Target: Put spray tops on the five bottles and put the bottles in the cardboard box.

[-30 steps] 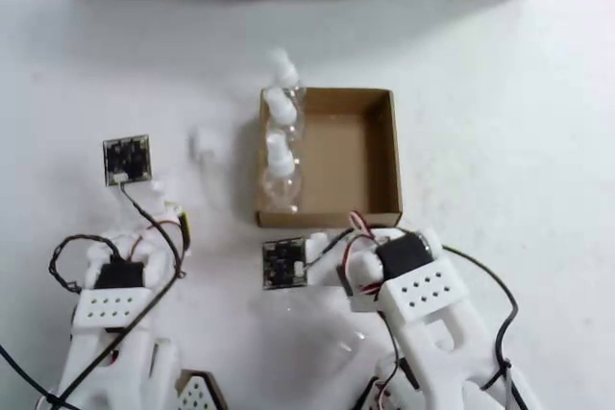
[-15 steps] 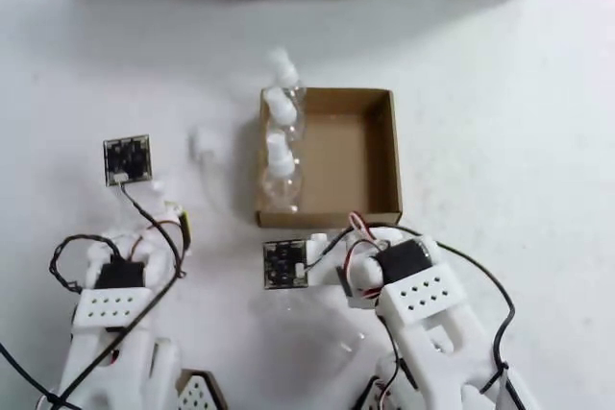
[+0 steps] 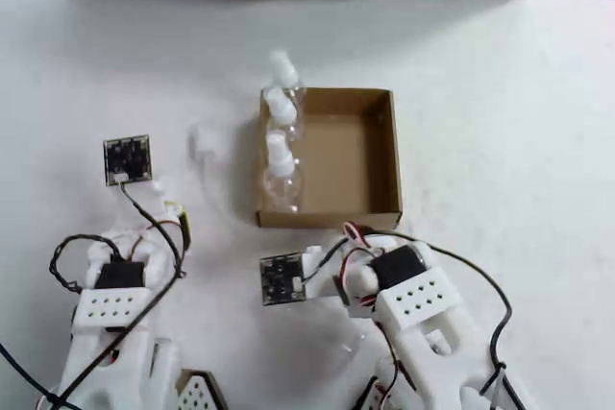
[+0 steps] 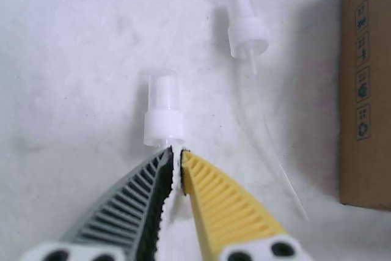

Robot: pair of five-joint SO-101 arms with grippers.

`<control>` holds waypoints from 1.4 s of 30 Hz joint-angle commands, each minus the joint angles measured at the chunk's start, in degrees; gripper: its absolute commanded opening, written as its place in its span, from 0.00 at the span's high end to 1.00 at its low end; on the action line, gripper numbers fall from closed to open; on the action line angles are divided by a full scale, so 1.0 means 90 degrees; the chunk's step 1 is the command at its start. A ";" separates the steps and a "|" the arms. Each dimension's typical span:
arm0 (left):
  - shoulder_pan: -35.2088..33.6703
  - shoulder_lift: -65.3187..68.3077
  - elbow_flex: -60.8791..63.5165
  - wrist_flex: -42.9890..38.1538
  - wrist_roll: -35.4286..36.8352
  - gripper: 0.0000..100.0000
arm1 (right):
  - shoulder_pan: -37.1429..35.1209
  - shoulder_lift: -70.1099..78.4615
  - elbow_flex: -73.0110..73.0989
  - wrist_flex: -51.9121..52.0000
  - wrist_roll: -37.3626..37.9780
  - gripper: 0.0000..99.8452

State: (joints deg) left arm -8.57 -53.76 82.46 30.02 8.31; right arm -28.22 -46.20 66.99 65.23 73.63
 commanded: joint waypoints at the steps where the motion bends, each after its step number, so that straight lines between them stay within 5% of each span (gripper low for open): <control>1: -0.0034 -0.0151 -0.0039 -0.0195 -0.0039 0.98 | -0.0063 0.0347 0.0000 -0.0484 0.0059 0.72; 10: -0.0034 -0.0151 -0.0049 -0.0195 -0.0039 0.98 | -0.0044 0.1802 -0.0117 -0.1431 0.0059 0.73; 16: -0.0034 -0.0151 -0.0049 -0.0195 -0.0039 0.98 | 0.0298 0.1626 -0.0371 -0.1382 0.0020 0.98; 21: -0.0034 -0.0151 -0.0049 -0.0195 -0.0039 0.98 | 0.1099 0.1284 -0.0840 -0.0718 0.0020 0.97; 32: -0.0034 -0.0151 -0.0049 -0.0195 -0.0039 0.98 | 0.4527 0.0611 -0.1709 -0.0220 0.0000 0.98; 42: -0.0034 -0.0151 -0.0049 -0.0195 -0.0039 0.98 | 0.7468 0.0718 -0.2227 -0.0249 -0.1582 0.98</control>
State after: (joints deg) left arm -8.57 -53.76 82.46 30.02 8.31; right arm 31.30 -39.25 50.46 62.59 62.46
